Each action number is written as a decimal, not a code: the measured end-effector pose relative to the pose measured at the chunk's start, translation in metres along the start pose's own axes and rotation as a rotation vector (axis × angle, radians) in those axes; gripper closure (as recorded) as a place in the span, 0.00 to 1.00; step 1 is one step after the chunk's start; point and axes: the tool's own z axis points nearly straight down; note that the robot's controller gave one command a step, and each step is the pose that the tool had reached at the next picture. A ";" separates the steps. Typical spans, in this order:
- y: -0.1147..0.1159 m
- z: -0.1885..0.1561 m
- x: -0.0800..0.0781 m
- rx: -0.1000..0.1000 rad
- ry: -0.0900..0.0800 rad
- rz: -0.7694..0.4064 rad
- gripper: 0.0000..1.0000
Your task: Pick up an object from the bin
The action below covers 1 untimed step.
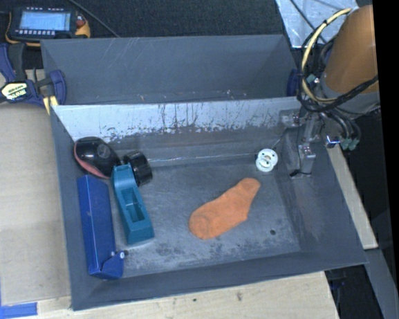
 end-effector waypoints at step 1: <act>0.000 -0.005 -0.002 0.001 -0.009 -0.002 0.00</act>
Offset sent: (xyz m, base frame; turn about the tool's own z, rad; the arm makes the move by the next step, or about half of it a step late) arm -0.0043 0.0579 -0.0937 -0.1518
